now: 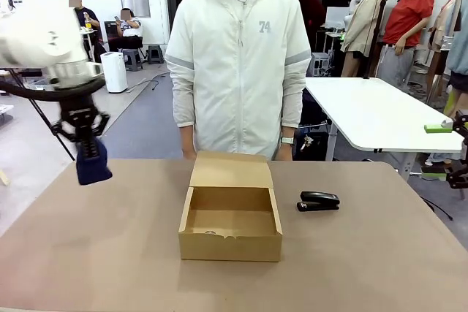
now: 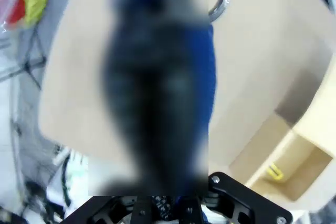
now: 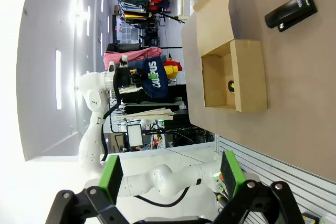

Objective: Pack the items into the box.
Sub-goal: Pick up the item indicated by the person and place it inside the Mailer Box.

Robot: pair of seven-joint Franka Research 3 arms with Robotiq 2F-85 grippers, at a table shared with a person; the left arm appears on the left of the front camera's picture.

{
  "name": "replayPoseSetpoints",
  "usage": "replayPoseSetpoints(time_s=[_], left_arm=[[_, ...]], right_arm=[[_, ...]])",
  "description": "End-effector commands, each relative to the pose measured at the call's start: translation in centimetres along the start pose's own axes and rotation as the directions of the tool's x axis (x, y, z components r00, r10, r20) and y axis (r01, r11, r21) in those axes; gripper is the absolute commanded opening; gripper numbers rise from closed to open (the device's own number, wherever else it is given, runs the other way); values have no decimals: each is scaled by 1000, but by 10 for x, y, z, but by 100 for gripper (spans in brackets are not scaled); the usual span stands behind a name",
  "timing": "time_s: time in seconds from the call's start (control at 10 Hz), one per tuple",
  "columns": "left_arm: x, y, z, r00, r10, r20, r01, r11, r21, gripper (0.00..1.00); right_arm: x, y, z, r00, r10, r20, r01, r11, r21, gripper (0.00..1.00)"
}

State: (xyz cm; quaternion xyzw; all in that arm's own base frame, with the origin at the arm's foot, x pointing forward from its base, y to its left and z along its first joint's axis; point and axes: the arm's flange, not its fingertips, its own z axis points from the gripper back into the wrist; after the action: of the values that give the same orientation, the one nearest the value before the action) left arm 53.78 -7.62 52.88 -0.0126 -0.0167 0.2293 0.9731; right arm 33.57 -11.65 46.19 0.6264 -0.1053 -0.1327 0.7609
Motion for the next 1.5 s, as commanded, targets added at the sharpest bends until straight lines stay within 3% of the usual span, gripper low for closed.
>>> replayPoseSetpoints(time_s=[0.0, 0.1, 0.2, 0.3, 0.4, 0.5, 0.6, 0.7, 0.8, 0.9, 1.0, 1.1, 1.4], left_arm=[[1, -60, 13, 745, -659, 105, 667, 737, -106, 0], [-14, -94, 13, 572, -810, 127, 820, 563, -106, 0], [-36, -124, 9, 172, -981, 95, 972, 153, -176, 0], [-53, -148, 7, -60, -991, 118, 981, -81, -176, 0], [-71, -163, 8, -373, -902, 219, 892, -413, -185, 0], [-85, -172, 7, -575, -754, 318, 764, -634, -123, 0], [-95, -181, 6, -700, -568, 433, 583, -805, -112, 0], [-106, -190, 1, -763, -426, 486, 444, -892, -86, 0], [-123, -202, -6, -812, -299, 502, 288, -952, -101, 0], [-138, -218, -13, -815, -285, 505, 237, -959, -158, 0], [-144, -229, -19, -786, -382, 487, 318, -924, -213, 0], [-133, -221, -2, -117, -966, 231, 990, -131, -46, 0], [-133, -221, -2, -117, -966, 231, 990, -131, -46, 0]], right_arm=[[1, 4, 3, 1000, 0, -11, 0, 1000, -1, 100], [1, 4, 3, 1000, 0, -11, 0, 1000, -1, 100], [1, 4, 3, 1000, 0, -11, 0, 1000, -1, 100], [1, 4, 3, 1000, 0, -11, 0, 1000, -1, 100], [1, 4, 3, 1000, 0, -11, 0, 1000, -1, 100], [1, 4, 3, 1000, 0, -11, 0, 1000, -1, 100], [1, 4, 3, 1000, 0, -11, 0, 1000, -1, 100], [1, 4, 3, 1000, 0, -11, 0, 1000, -1, 100], [1, 4, 3, 1000, 0, -11, 0, 1000, -1, 100], [1, 4, 3, 1000, 0, -11, 0, 1000, -1, 100], [1, 4, 3, 1000, 0, -11, 0, 1000, -1, 100], [1, 4, 3, 1000, 0, -11, 0, 1000, -1, 100], [1, 4, 3, 1000, 0, -11, 0, 1000, -1, 100]])
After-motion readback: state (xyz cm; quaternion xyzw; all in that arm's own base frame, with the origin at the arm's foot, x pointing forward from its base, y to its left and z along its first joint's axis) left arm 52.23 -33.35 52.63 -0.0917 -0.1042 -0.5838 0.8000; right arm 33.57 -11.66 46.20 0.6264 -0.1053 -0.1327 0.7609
